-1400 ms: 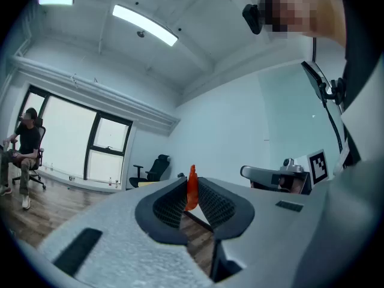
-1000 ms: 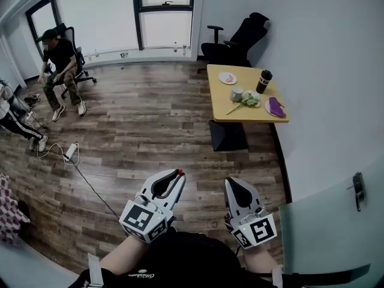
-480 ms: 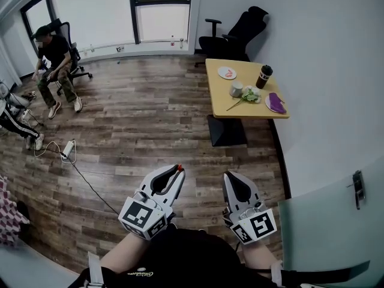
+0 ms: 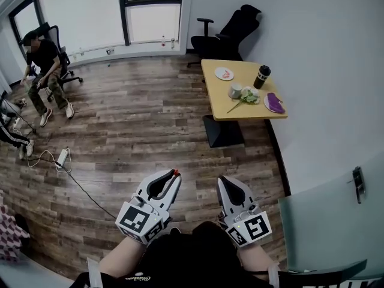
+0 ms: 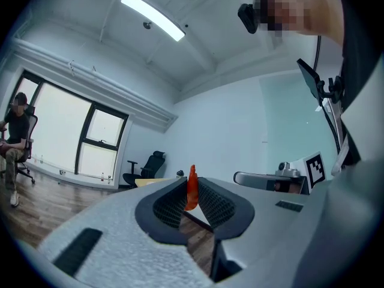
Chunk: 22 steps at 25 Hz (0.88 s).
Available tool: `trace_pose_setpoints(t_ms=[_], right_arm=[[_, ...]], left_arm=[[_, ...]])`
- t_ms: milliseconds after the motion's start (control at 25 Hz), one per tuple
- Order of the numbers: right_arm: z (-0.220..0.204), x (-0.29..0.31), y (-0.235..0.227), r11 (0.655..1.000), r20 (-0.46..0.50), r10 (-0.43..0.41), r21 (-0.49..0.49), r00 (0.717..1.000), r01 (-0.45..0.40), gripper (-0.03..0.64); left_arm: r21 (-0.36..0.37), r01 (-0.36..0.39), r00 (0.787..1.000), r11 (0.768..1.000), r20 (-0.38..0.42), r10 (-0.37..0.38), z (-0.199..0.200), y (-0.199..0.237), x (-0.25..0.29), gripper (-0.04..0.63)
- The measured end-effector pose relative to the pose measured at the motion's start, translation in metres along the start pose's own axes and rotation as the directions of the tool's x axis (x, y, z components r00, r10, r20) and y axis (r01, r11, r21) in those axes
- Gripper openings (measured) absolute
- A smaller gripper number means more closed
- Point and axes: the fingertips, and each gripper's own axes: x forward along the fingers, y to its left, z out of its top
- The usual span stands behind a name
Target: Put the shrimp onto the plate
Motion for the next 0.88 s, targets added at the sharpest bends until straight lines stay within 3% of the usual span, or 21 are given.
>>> trace_pose_setpoints(t_ms=[480,880], right_arm=[[-0.011,0.056,-0.012,1.0,-0.018,0.015,0.007,1.0,-0.015,0.0],[-0.017,0.135,-0.079,0.995,-0.029,0.103,0.018,0.994,-0.102,0.0]], left_arm=[[-0.011,-0.017,1.0,1.0,-0.009,0.017,-0.002,0.054,0.021,0.055],[-0.01,-0.094,0.995,0.995,-0.023,0.094,0.006,0.114,0.099,0.055]])
